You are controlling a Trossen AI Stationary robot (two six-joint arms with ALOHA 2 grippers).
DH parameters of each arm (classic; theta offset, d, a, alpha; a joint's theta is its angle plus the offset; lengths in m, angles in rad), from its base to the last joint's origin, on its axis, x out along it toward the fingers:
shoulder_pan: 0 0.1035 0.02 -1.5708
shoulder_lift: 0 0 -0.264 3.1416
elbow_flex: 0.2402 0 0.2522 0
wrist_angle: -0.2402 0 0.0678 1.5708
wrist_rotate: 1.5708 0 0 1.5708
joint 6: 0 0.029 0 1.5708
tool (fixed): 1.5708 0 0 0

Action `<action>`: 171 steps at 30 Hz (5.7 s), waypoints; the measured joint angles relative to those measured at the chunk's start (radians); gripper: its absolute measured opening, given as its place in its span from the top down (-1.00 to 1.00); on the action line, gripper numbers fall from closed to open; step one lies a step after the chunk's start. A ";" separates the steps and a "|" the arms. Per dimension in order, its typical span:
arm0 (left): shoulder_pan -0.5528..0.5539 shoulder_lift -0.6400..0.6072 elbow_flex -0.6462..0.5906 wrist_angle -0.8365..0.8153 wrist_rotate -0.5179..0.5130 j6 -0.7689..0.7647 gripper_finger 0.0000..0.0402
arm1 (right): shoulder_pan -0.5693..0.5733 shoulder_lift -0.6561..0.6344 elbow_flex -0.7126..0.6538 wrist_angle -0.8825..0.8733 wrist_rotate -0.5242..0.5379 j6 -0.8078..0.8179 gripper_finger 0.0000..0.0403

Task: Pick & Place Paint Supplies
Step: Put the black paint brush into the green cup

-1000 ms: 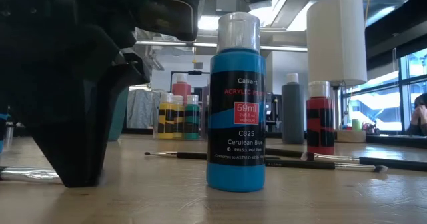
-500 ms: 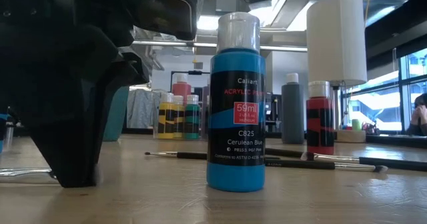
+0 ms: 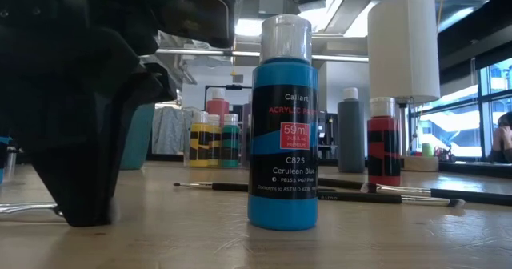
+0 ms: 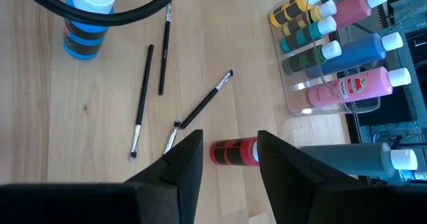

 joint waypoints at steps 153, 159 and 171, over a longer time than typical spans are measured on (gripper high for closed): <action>-0.110 -1.043 -0.692 -0.708 -1.521 -1.020 0.98 | -0.044 0.000 0.000 0.038 0.039 -0.015 0.28; -0.110 -1.043 -0.806 -0.684 -1.518 -1.136 0.98 | -0.044 0.000 0.000 0.042 0.037 -0.015 0.28; -0.110 -1.062 -0.812 -0.683 -1.519 -1.133 0.98 | -0.044 0.000 0.000 0.049 0.037 -0.015 0.28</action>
